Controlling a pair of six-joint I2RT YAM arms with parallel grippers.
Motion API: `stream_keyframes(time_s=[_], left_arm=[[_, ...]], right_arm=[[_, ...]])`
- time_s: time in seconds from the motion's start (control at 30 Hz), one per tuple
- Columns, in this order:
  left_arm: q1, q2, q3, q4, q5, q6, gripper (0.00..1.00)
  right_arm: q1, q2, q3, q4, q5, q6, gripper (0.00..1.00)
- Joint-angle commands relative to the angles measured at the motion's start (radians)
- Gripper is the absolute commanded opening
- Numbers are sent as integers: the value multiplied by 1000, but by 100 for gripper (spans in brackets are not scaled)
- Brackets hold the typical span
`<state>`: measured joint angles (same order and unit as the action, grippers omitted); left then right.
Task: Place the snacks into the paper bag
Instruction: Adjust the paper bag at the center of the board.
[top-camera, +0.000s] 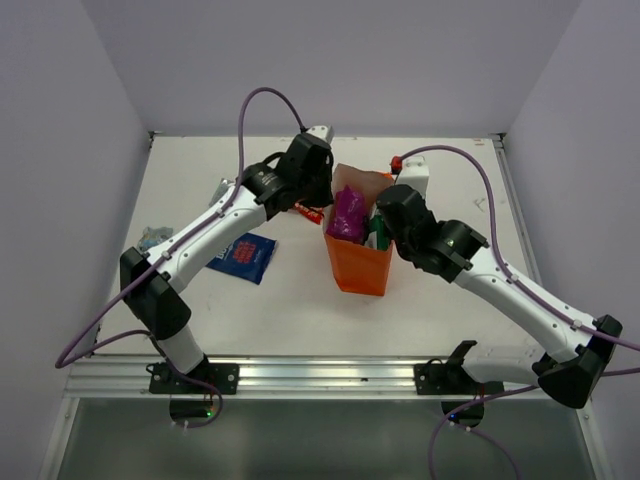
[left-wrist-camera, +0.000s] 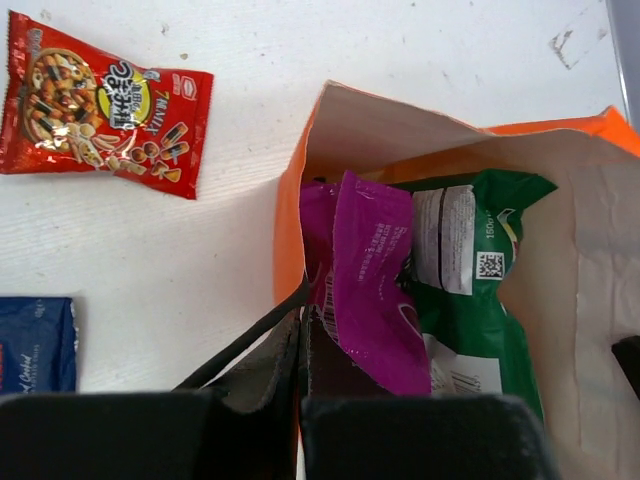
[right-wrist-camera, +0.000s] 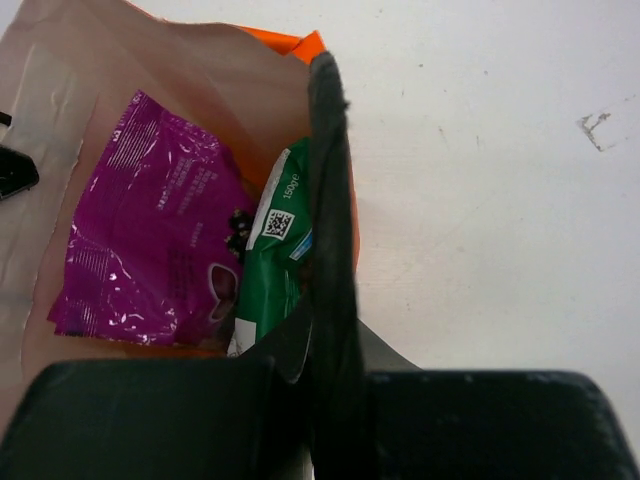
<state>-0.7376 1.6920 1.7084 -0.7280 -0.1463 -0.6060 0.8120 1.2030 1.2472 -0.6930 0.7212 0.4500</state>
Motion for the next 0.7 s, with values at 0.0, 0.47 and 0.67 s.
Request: stream_keyframes(time_s=[0.0,0.47,0.67], left_arm=[[-6,-12,74,-36,-58,69,0],[-5,-52,19,53,-179,29,38],[-5,-74,-38,131,-243,-37,46]], right_arm=[[-2,-17,37,38,-28,7,0],[-2,41,46,96,-132,13,0],[-2,36,46,86,-115,16,0]])
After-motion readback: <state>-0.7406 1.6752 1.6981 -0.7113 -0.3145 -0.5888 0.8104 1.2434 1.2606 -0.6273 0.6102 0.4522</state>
